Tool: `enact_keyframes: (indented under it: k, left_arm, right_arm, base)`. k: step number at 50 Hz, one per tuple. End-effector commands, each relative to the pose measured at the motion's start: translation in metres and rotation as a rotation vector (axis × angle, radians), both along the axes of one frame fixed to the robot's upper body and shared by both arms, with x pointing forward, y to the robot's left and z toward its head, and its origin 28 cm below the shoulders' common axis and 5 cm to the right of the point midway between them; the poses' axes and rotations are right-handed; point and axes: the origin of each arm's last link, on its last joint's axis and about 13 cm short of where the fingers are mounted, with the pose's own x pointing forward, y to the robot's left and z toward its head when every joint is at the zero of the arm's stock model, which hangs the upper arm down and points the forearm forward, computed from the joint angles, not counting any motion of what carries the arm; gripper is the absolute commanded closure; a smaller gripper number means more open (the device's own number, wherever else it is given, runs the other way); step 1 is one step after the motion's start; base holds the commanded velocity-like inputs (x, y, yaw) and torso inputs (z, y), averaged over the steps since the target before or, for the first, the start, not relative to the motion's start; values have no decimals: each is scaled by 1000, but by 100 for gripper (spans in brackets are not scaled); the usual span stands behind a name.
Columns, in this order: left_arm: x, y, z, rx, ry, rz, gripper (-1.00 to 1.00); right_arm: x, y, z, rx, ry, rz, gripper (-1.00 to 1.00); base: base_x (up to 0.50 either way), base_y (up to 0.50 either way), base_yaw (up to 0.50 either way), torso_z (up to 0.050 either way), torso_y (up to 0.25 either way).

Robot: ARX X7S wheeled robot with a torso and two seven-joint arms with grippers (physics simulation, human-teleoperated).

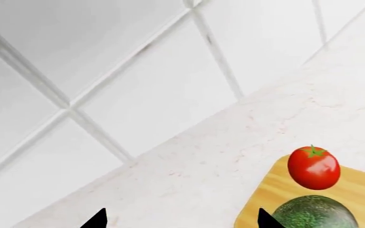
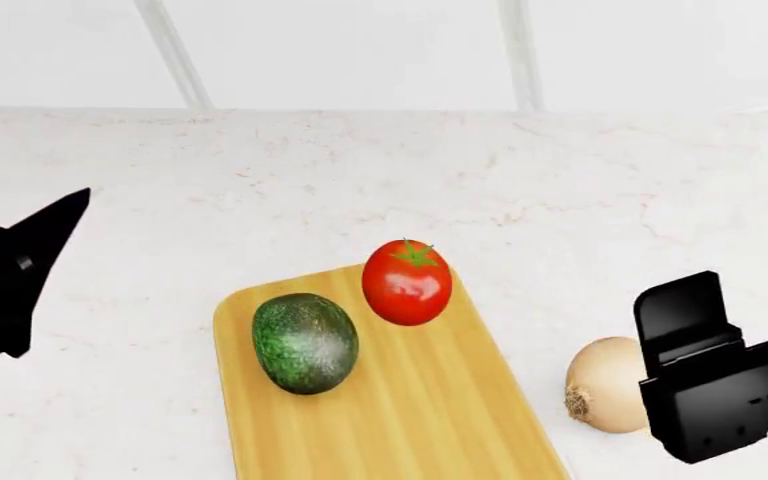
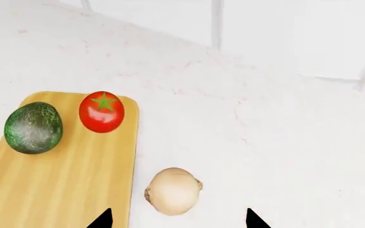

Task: Place the avocado, onion, tomato and bell pepper on the cutting board.

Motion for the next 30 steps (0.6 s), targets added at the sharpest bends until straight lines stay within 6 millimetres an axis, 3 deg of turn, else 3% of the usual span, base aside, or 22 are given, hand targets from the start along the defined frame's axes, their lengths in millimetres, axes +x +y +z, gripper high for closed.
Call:
enact_keyframes:
  k: [1, 30]
  left_arm:
    - [1, 1, -1, 3, -8, 3, -100]
    - [5, 0, -3, 12, -1, 9, -100]
  right_arm:
    - [7, -8, -2, 7, 44, -31, -100]
    - [74, -9, -39, 56, 115, -33, -100]
  base:
    - [0, 0, 0, 0, 0]
    - [0, 0, 0, 0, 0]
